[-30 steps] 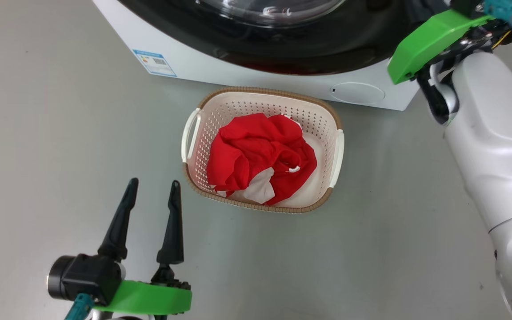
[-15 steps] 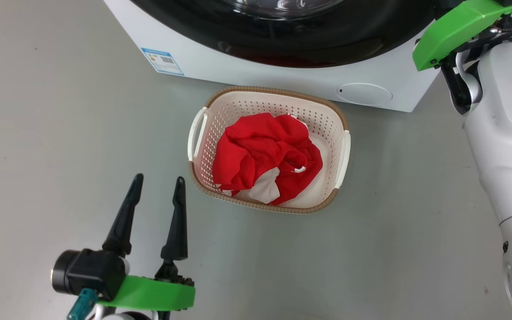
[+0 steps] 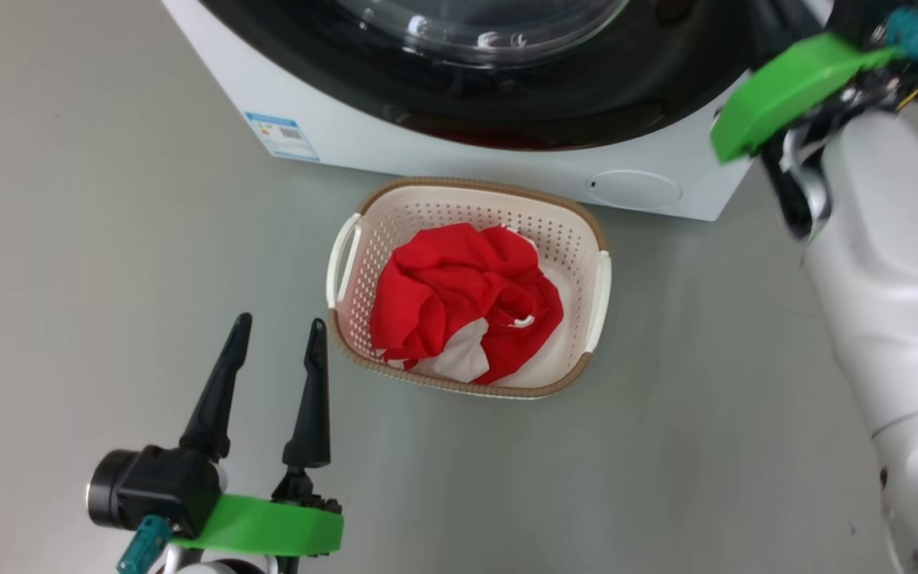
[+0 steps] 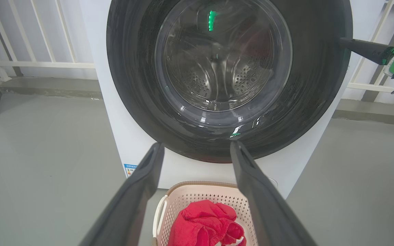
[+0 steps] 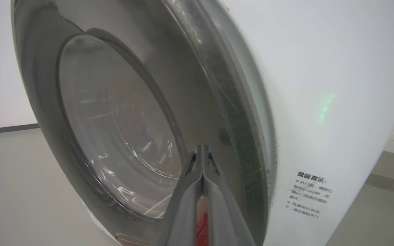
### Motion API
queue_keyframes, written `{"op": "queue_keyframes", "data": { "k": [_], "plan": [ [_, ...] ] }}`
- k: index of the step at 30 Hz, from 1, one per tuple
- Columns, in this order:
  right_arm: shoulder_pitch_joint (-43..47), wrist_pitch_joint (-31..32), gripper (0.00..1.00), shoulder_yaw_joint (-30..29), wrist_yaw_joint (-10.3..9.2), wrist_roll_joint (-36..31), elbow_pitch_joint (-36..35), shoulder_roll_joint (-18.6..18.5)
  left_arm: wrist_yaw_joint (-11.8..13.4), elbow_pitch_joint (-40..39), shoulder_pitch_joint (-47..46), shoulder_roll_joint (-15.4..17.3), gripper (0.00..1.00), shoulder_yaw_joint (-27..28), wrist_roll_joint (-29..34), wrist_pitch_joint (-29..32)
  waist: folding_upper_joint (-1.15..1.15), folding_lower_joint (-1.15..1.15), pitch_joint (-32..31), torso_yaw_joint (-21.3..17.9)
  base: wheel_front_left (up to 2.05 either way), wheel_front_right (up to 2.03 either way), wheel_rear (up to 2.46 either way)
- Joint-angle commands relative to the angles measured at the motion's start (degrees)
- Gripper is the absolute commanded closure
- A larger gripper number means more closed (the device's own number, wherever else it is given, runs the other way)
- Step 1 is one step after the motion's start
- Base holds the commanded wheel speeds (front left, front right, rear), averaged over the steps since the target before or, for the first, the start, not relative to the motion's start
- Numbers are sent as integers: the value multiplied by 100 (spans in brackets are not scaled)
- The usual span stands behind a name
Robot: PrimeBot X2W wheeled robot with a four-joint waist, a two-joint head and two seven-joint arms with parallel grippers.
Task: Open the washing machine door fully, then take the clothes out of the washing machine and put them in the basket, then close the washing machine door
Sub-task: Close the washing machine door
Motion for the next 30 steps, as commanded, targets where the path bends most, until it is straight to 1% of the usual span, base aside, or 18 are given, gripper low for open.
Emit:
{"op": "queue_keyframes", "data": {
  "k": [1,8,9,10,11,13,14,15,16,19,20,24,30],
  "plan": [
    [261,-36,100,163,-6,127,-246,180,-25,-93,8,100,0,235,65,-67,0,0,-131,-128,0,0,0],
    [961,-36,100,457,-6,462,-712,204,-30,-35,81,160,0,257,90,-67,0,0,-383,-357,0,0,0],
    [1093,-36,99,520,-6,530,-787,206,-22,-28,95,169,0,262,89,-67,0,0,-423,-398,0,0,0],
    [1223,-36,79,593,-6,592,-875,206,-14,-20,110,182,0,263,93,-67,0,0,-471,-439,0,0,0],
    [1352,-36,66,658,-6,667,-979,207,-3,-14,127,193,0,266,94,-60,0,0,-516,-481,0,0,0],
    [1619,-36,54,743,-6,764,-1122,207,28,-3,169,224,0,274,106,-26,0,0,-607,-569,0,0,0],
    [1738,-36,34,759,-6,813,-1203,208,38,-1,190,239,0,271,111,4,0,0,-644,-613,0,0,0],
    [1854,-36,7,755,-6,854,-1296,208,41,-8,210,245,0,267,102,32,0,0,-677,-657,0,0,0],
    [1970,-36,0,755,-6,875,-1372,208,52,-16,229,265,0,266,112,56,0,0,-712,-702,0,0,0],
    [2315,-36,0,784,-6,919,-1602,208,93,-40,302,315,0,267,132,135,0,0,-830,-828,0,0,0],
    [2542,-36,0,807,-6,927,-1779,208,116,-66,348,344,0,268,140,179,0,0,-901,-904,0,0,0],
    [3017,-36,0,734,-6,893,-2149,209,159,-104,451,373,0,252,147,248,0,0,-1049,-1039,0,0,0],
    [3843,-36,0,432,-6,774,-2767,209,210,-150,646,397,0,203,152,317,0,0,-1275,-1200,0,0,0]
  ]
}}
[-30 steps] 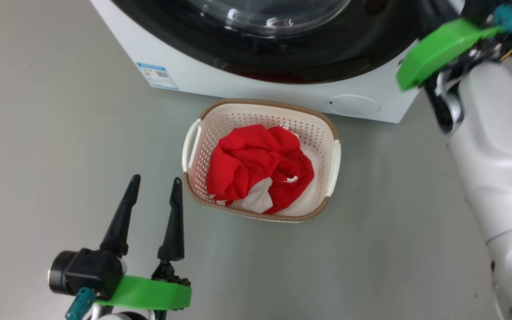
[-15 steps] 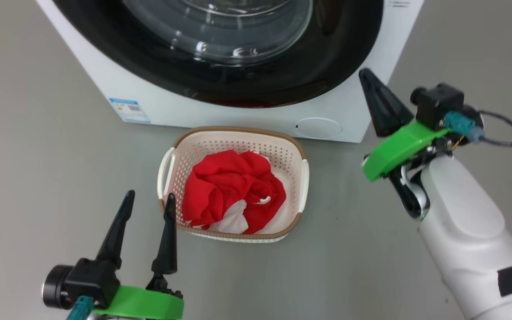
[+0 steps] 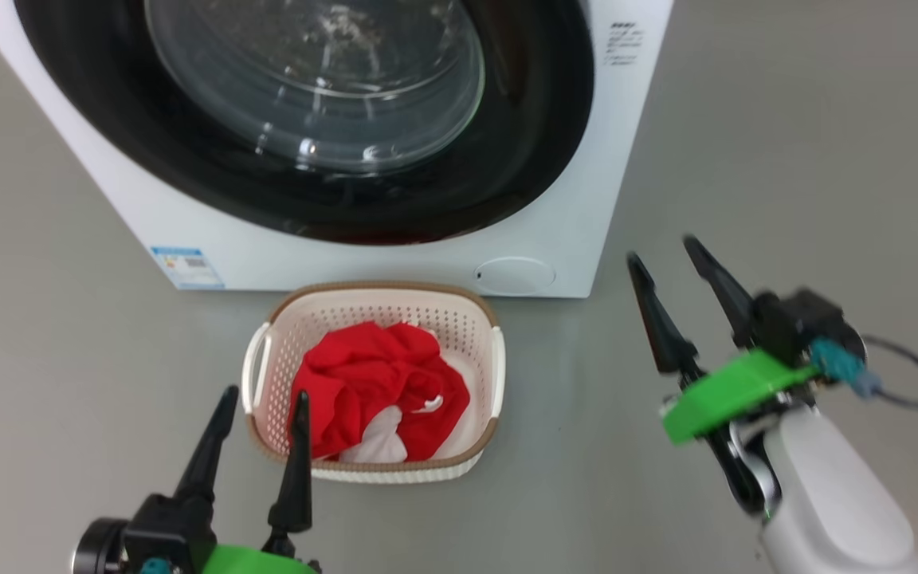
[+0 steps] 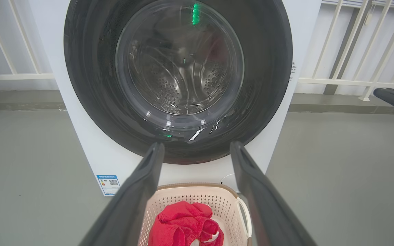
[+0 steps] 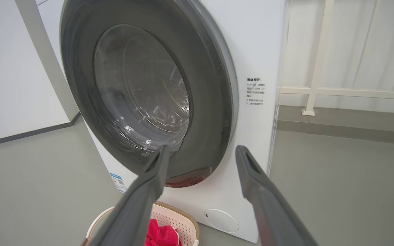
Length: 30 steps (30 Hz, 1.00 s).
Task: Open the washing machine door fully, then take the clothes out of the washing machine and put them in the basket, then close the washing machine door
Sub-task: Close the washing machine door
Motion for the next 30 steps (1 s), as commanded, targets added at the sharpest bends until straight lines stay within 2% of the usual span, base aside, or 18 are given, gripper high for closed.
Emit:
{"op": "queue_keyframes", "data": {
  "k": [1,15,30],
  "plan": [
    [181,-36,0,28,-6,-20,-262,62,64,-190,3,86,0,163,54,9,0,0,-160,-142,0,0,0],
    [1892,336,0,-551,-6,-223,-1350,62,178,-336,471,137,0,100,9,134,0,0,-591,-403,0,0,0],
    [2784,740,0,-713,-6,-168,-2206,62,287,-454,868,207,0,62,-30,237,0,0,-901,-475,0,0,0]
  ]
}}
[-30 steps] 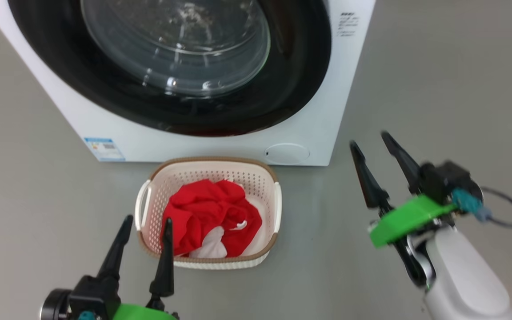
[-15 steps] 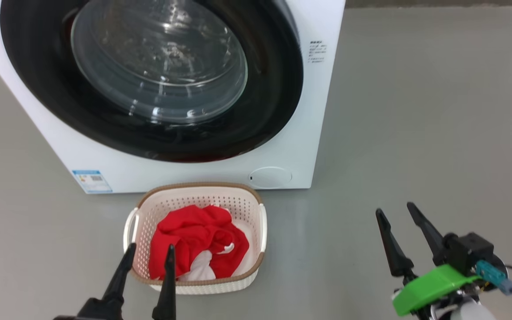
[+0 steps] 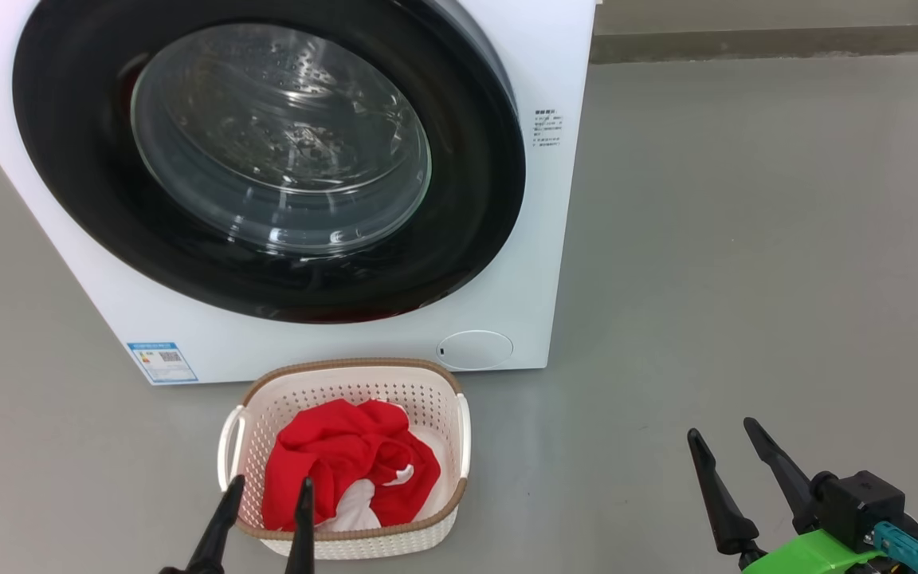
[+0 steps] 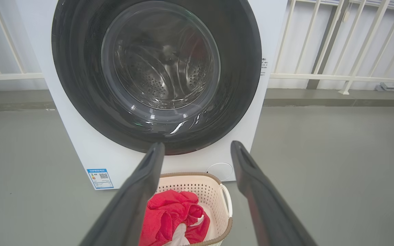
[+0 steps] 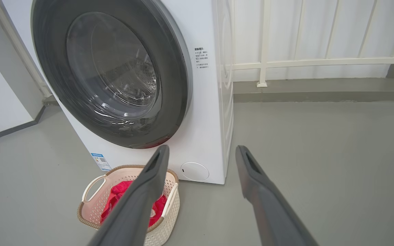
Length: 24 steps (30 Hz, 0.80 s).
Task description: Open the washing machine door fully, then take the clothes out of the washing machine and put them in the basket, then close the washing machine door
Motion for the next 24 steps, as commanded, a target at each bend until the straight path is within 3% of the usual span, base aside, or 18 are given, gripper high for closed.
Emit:
{"op": "queue_keyframes", "data": {
  "k": [1,24],
  "plan": [
    [-65,23,0,84,-6,-10,-215,-26,56,-170,-85,84,0,178,-23,14,0,0,-29,-7,0,0,0],
    [78,168,0,17,-6,-13,-327,-26,126,-137,-14,144,0,124,-115,82,0,0,-111,-41,0,0,0]
  ]
}}
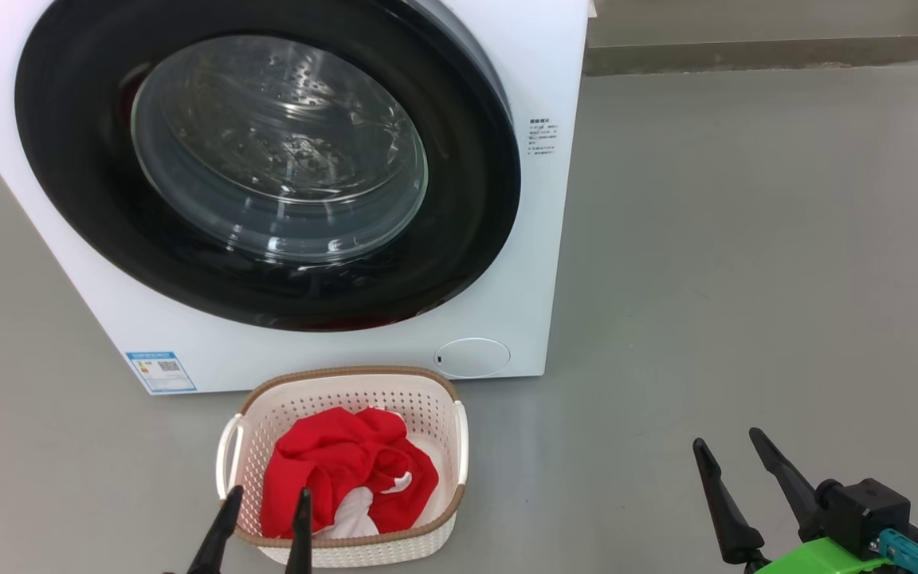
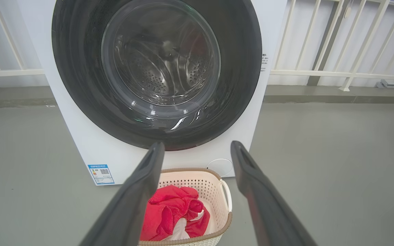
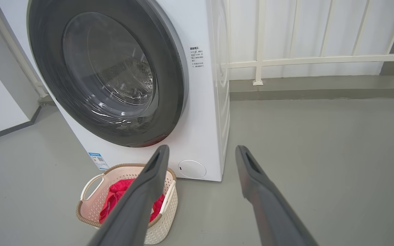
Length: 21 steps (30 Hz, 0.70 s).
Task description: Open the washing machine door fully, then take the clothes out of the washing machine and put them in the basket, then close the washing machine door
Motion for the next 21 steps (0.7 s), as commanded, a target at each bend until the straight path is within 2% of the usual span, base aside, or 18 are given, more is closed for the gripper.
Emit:
{"op": "queue_keyframes", "data": {
  "k": [1,20,21],
  "plan": [
    [-87,-8,0,115,-6,-15,-170,-48,71,-129,-112,64,0,155,-24,-16,0,0,-2,-9,0,0,0],
    [-78,47,0,126,-6,-28,-174,-48,124,-52,-146,106,0,99,-68,30,0,0,-57,-13,0,0,0],
    [44,48,100,4,0,9,18,3,84,91,1,44,100,-74,-53,34,0,0,-57,-14,0,0,0]
  ]
}}
